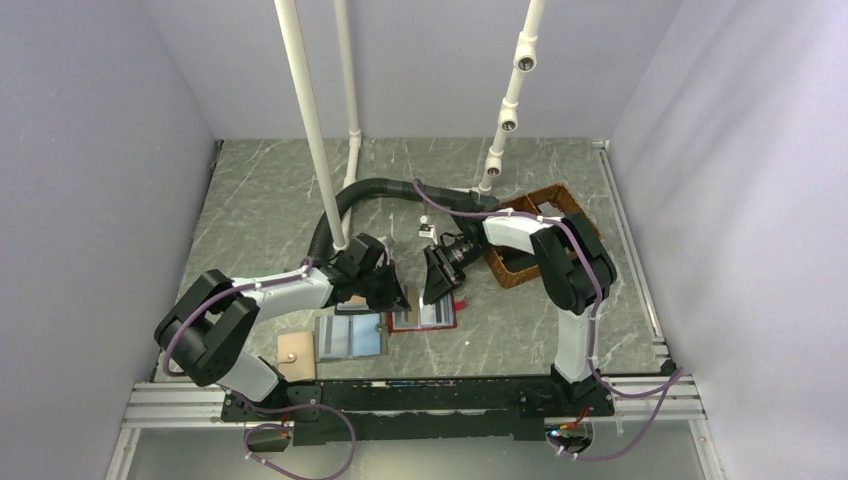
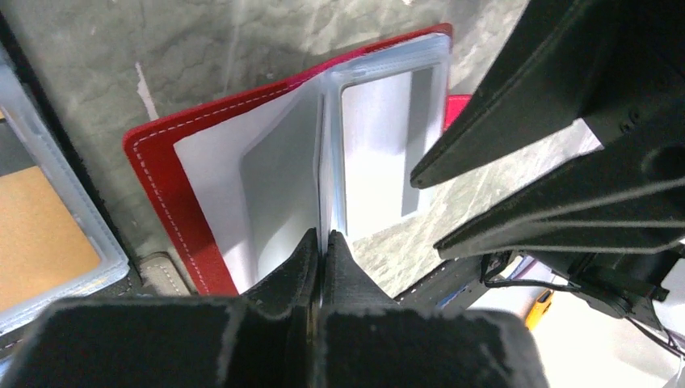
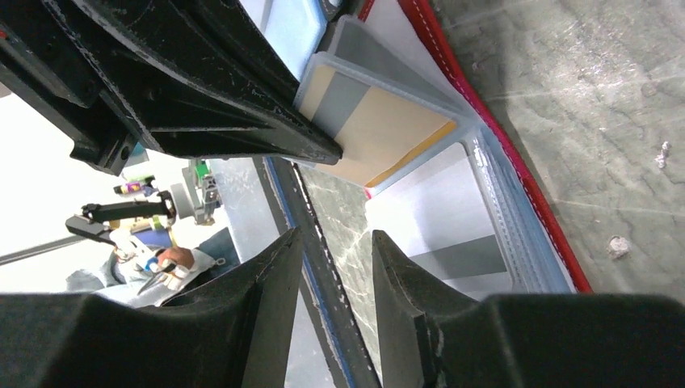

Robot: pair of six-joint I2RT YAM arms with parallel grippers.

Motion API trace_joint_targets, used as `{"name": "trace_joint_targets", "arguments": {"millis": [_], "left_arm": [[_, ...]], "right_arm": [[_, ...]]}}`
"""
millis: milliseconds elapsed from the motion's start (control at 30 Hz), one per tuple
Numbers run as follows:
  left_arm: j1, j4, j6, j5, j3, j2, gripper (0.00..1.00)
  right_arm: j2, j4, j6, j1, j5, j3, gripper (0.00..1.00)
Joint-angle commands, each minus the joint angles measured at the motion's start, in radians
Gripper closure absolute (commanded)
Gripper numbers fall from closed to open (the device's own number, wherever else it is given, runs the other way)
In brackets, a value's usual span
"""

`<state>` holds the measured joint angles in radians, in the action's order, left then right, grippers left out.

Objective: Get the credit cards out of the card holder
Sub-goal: Remove the credit card from the card holder.

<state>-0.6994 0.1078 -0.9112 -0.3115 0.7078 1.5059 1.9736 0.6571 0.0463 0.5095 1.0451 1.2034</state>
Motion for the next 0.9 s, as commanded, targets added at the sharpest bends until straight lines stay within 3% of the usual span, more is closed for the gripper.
{"name": "trace_joint_targets", "arguments": {"millis": [0,133,433,867], "left_arm": [[0.006,-0.155,0.061,-0.053,-0.047,-0.096,1.00],[0.018,-0.378,0.019,-0.136,-0.125,-0.121,1.00],[0.028,-0.440,-0.031,-0.170,-0.089,-0.106,1.00],[0.073,-0.672,-0.128,-0.270,-0.123,-0.094,1.00]], "right_arm": [[-0.085,-0.006,0.029,-0.020,0.040,0.000,0.61],[-0.112,0.007,0.070,-0.041,0.096,0.003,0.61],[-0.110,0.071,0.163,-0.094,0.171,0.021,0.61],[-0.102,0.036,0.088,-0.103,0.182,0.020,0.61]]}}
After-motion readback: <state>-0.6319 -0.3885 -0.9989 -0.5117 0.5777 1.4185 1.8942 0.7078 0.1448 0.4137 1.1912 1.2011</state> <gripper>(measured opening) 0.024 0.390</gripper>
